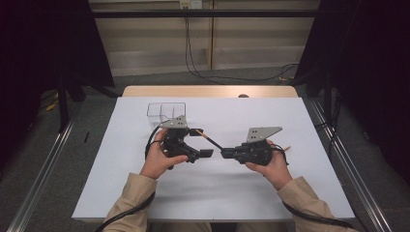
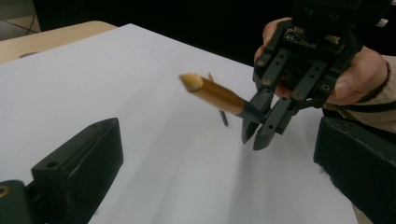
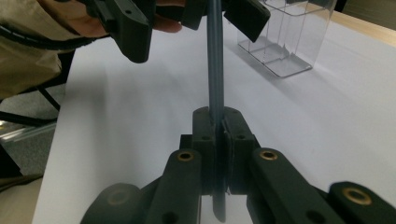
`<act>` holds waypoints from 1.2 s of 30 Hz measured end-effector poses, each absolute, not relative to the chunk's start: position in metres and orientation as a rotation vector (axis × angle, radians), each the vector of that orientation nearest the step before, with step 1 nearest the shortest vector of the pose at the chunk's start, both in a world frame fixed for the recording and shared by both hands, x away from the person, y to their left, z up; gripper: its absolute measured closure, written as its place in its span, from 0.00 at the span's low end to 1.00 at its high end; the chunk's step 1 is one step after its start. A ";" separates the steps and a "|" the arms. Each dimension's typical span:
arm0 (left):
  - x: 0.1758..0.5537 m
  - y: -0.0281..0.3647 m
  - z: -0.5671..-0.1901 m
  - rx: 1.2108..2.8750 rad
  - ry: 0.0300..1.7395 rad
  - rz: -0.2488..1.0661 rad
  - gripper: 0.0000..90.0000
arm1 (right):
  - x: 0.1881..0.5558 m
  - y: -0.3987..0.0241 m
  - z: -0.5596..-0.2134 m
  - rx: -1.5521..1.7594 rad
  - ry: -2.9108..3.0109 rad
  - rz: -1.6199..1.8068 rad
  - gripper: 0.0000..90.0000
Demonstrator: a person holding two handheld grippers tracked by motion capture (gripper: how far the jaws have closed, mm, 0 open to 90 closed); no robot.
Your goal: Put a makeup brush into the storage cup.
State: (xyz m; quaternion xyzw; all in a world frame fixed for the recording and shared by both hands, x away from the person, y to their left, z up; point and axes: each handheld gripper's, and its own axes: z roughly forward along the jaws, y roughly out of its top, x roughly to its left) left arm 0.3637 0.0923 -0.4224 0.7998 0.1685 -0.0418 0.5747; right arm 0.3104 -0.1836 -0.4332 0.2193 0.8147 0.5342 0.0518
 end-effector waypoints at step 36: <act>0.361 0.103 -0.419 1.718 0.391 -0.127 0.71 | 0.309 -0.179 -0.443 0.742 2.372 1.692 0.95</act>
